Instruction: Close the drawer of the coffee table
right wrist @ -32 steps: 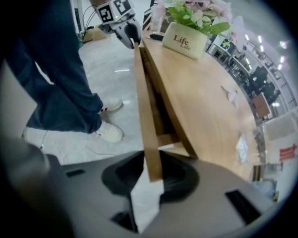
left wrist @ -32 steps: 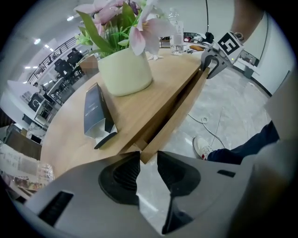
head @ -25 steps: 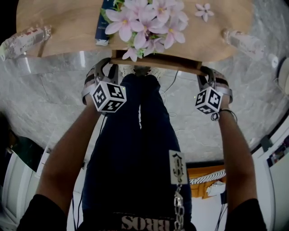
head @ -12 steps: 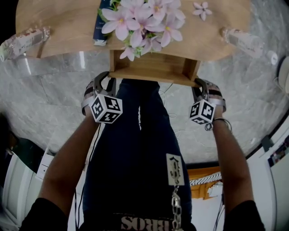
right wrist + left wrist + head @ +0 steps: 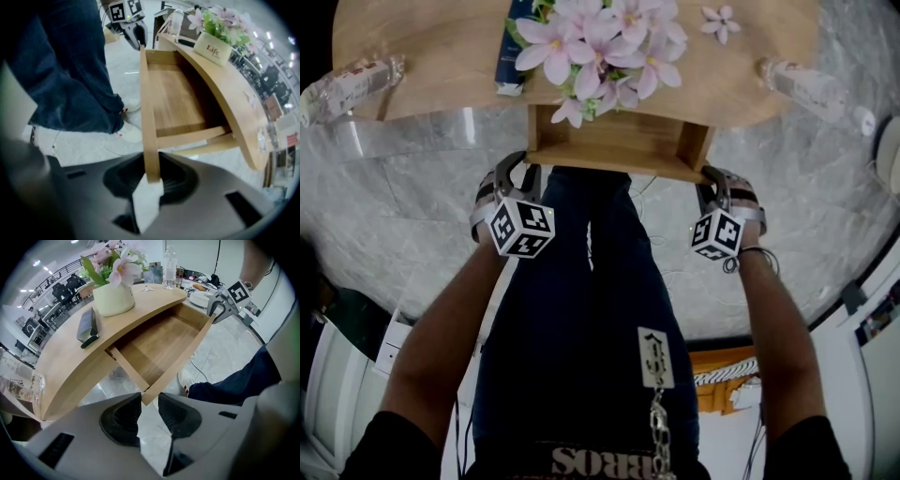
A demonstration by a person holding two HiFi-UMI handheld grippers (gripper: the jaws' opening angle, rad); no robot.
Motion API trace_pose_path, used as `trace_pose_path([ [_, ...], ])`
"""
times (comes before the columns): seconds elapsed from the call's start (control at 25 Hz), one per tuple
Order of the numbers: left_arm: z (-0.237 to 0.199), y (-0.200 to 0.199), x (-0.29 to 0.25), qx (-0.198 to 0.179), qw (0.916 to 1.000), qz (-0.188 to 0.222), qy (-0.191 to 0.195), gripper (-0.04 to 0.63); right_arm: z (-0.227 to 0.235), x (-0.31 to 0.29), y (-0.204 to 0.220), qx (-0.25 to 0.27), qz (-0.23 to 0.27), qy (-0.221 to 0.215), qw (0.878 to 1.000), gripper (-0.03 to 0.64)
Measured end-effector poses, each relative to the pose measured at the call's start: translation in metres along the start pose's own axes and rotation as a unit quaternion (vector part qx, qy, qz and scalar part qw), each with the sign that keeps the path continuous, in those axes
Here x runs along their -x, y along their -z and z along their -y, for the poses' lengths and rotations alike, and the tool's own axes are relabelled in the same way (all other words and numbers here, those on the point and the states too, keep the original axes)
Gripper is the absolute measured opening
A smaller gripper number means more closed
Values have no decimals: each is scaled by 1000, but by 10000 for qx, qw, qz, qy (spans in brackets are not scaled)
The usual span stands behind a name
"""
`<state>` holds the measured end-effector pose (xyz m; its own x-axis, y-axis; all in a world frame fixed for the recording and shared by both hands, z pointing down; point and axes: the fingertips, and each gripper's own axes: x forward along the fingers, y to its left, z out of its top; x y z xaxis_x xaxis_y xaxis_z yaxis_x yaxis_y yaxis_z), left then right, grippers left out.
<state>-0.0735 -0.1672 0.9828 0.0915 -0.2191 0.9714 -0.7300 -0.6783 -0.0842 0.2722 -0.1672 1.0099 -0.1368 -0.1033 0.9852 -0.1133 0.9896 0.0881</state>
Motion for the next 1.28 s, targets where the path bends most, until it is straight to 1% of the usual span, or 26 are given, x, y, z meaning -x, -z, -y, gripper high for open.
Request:
trace_pose_path([
  [0.12,1,-2,1,38,10000,16,32,133,2,2,1,2,-14,-70,10000,101],
  [0.24,3,-9,0,32,9999,71,100,133,14,1,6,4,-45,-49,10000,104],
  [0.48,-11,-25,-4,216,9996,183,33,135,39,-1,4,73,10,-29,10000,104],
  [0.64,-35,-42,-11,269,9991,305,-99,137,64,-4,-2,-108,25,97,9999,107],
  [0.76,-56,-59,-17,420,9980,427,-208,141,85,-7,-7,-172,78,202,9996,109],
  [0.88,-66,-69,-20,468,9974,504,-218,141,99,-8,-9,-328,115,280,9990,114],
  [0.96,-68,-70,-20,588,9968,516,-187,144,101,-8,-9,-502,118,321,9982,120],
  [1.0,-68,-69,-21,733,9958,529,-163,144,102,-8,-9,-683,107,328,9971,125],
  [1.04,-67,-68,-22,969,9938,540,-111,144,103,-9,-7,-978,99,326,9946,134],
  [1.08,-67,-67,-23,1316,9898,544,-26,147,105,-9,-6,-1394,99,318,9897,152],
  [1.12,-67,-65,-23,1752,9830,541,71,147,108,-9,-4,-1896,108,306,9813,176],
  [1.16,-68,-63,-23,2211,9737,535,146,147,110,-9,-1,-2414,114,300,9699,202],
  [1.2,-70,-61,-22,2625,9633,529,173,147,111,-8,3,-2878,105,324,9571,210],
  [1.24,-71,-59,-19,2960,9536,528,160,140,111,-4,8,-3252,73,395,9448,213],
  [1.28,-73,-56,-14,3218,9452,536,132,124,111,2,14,-3533,20,511,9341,212],
])
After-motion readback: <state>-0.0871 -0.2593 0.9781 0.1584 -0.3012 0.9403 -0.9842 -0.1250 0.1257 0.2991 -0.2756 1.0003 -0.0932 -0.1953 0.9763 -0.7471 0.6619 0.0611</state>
